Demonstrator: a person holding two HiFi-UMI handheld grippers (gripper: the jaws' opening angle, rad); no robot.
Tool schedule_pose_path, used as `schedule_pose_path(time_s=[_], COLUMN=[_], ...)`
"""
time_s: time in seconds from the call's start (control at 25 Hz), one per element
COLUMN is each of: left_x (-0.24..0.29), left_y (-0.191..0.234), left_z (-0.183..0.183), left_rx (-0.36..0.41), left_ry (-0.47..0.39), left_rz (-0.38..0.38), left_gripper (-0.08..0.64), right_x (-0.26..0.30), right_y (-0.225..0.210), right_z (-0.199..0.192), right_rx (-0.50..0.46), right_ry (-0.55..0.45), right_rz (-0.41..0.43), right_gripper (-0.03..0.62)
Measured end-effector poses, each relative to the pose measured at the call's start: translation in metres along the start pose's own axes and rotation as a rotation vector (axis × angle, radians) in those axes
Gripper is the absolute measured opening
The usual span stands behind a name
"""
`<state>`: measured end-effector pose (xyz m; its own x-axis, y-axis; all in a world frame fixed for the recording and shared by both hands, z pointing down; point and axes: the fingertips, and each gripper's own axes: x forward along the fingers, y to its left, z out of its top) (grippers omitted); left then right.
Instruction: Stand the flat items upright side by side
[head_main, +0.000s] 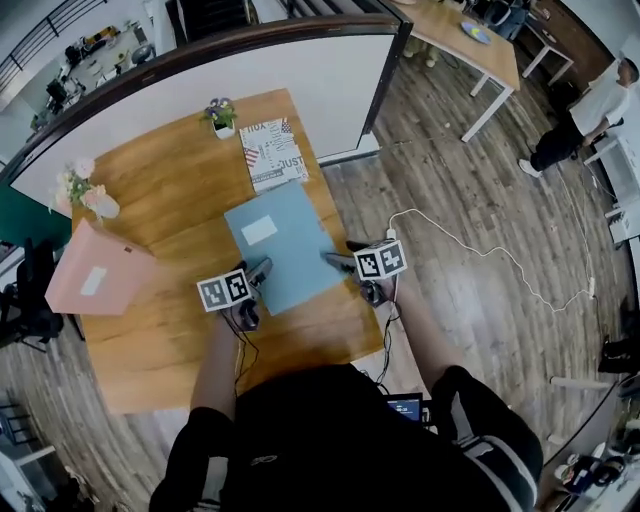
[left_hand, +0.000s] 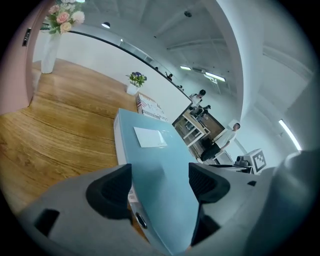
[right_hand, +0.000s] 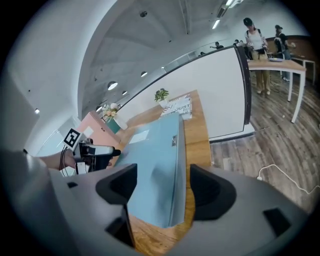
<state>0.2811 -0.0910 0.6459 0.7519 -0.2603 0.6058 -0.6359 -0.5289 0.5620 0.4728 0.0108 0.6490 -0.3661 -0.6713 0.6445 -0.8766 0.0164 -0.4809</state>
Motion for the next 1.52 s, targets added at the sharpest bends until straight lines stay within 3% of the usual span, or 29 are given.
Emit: schedule_pose_path(time_s=[0.28,0.84,1.08,1.52], left_x=[0.001,0.029,0.033,0.025], left_y=[0.018,0.026,0.029,0.032], left_z=[-0.002,-0.018,-0.024,-0.029], left_rx=[-0.031,-0.023,-0.065,-0.076], left_ry=[-0.014,0.069,0.064,0.067], left_rz=[0.076,0.092,0.089,0.098], left_gripper=[0.387,0.388,0.388,0.370], right_x=[0.023,0.063,0.069,0.074], right_y=[-0.003,-0.003,-0.002,0.008], right_z=[0.007,0.003,0.004,0.005], right_rx=[-0.053,-0.111,-0.112,-0.158], right_ry=[0.067,0.186,0.204,0.234], right_rz=[0.022,0.018,0.034,0.044], right_gripper=[0.342,0.356,0.357,0.342])
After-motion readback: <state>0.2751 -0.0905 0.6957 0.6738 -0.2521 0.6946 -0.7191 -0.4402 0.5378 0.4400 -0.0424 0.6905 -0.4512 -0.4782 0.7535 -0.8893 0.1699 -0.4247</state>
